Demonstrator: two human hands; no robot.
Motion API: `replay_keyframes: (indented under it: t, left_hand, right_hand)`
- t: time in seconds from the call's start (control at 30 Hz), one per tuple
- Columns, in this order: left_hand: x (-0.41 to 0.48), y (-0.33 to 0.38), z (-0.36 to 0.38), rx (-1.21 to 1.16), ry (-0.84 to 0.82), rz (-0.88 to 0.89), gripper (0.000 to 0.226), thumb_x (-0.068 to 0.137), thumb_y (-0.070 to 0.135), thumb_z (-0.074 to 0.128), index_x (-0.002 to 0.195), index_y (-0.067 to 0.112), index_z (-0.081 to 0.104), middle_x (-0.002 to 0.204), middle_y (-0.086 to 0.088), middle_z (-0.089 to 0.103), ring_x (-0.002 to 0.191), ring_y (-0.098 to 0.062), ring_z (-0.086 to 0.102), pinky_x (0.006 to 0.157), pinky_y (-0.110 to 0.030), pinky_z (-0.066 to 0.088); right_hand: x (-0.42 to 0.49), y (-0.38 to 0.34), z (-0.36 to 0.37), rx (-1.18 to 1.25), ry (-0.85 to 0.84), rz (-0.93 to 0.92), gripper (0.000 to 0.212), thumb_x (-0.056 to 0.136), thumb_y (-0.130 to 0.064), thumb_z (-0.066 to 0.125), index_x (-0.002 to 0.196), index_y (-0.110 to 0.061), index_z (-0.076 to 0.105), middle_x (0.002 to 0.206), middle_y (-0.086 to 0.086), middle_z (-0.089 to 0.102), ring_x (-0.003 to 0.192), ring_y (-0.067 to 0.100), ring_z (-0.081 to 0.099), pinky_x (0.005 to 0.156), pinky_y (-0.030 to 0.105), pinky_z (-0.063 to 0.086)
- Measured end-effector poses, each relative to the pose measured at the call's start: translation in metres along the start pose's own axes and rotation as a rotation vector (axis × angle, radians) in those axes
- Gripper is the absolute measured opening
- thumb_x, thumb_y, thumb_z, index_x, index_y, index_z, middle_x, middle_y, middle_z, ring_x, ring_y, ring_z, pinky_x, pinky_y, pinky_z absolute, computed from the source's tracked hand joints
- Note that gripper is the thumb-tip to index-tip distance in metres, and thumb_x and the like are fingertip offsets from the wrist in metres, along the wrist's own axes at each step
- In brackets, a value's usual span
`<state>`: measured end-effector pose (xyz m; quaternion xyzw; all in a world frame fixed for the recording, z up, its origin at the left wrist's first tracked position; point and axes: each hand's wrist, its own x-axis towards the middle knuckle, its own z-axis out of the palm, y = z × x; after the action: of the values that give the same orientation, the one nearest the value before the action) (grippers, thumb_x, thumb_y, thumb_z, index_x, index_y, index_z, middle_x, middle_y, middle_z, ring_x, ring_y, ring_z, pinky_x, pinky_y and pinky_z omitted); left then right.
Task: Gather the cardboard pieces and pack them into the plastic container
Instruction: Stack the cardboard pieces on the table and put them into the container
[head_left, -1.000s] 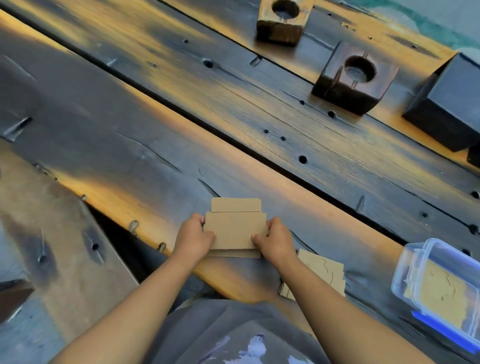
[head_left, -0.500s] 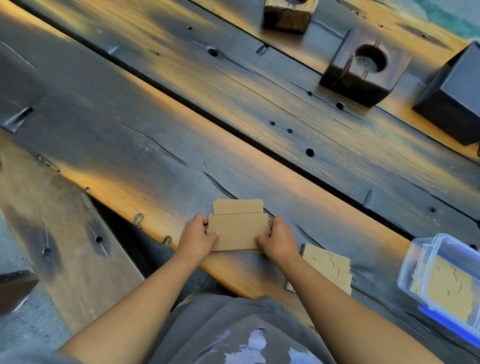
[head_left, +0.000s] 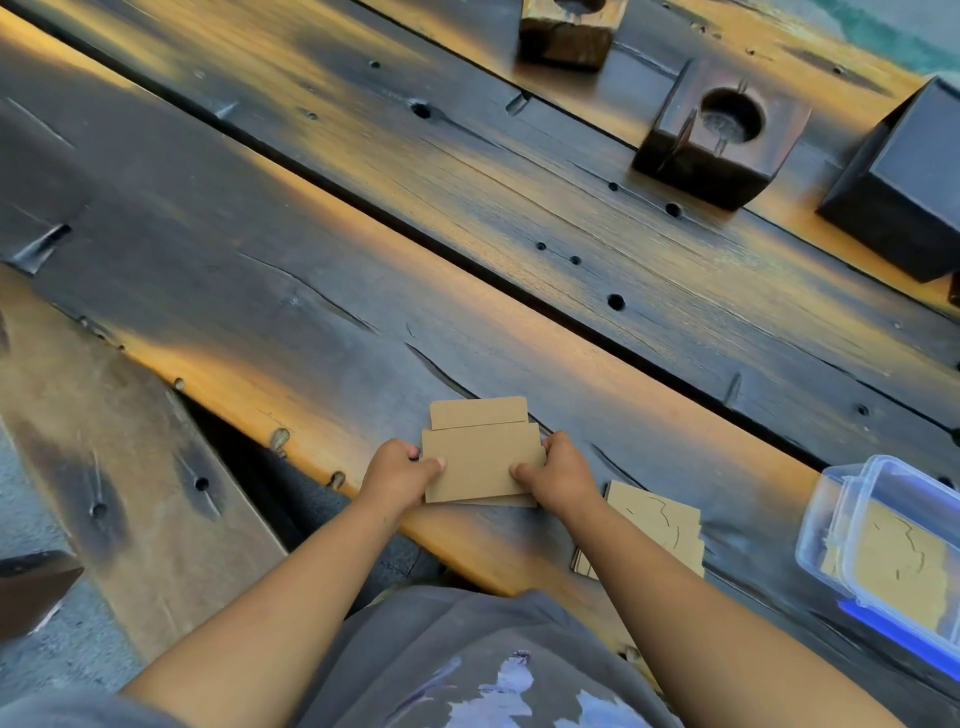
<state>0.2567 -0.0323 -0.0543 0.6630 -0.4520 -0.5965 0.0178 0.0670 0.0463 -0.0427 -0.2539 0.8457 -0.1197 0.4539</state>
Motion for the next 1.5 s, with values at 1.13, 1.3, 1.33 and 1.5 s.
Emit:
replay_keyframes:
  t: [1.13,1.3,1.33,1.5]
  left_hand:
    - [-0.059,0.024,0.178,0.472,-0.31,0.183,0.035,0.079,0.018,0.072,0.079,0.019,0.037,0.077,-0.007,0.052,0.072,-0.02,0.049,0.067,-0.034,0.039]
    - [-0.059,0.013,0.182,0.531,-0.289,0.2,0.033,0.079,0.013,0.072,0.077,0.022,0.04,0.075,-0.006,0.055,0.068,-0.022,0.05,0.065,-0.036,0.04]
    - [-0.06,0.012,0.182,0.541,-0.281,0.211,0.032,0.079,0.013,0.072,0.076,0.022,0.042,0.074,-0.007,0.057,0.067,-0.023,0.052,0.064,-0.037,0.041]
    - [-0.064,0.013,0.182,0.609,-0.231,0.285,0.033,0.079,0.015,0.073,0.074,0.027,0.043,0.07,0.004,0.056,0.066,-0.014,0.054,0.059,-0.029,0.04]
  right_hand:
    - [-0.076,0.197,-0.094,0.118,0.251,0.101,0.033,0.088,-0.032,0.066,0.111,-0.01,0.054,0.111,0.01,0.063,0.102,0.027,0.059,0.074,0.03,0.04]
    - [-0.077,0.201,-0.088,0.093,0.244,0.078,0.033,0.088,-0.03,0.063,0.113,-0.011,0.056,0.113,0.011,0.06,0.102,0.027,0.058,0.079,0.032,0.043]
    - [-0.077,0.201,-0.088,0.08,0.242,0.078,0.034,0.088,-0.031,0.062,0.115,-0.011,0.055,0.114,0.01,0.06,0.102,0.027,0.058,0.082,0.034,0.045]
    - [-0.075,0.2,-0.089,0.027,0.222,0.106,0.031,0.089,-0.03,0.059,0.114,-0.011,0.057,0.112,0.009,0.061,0.101,0.027,0.059,0.081,0.036,0.049]
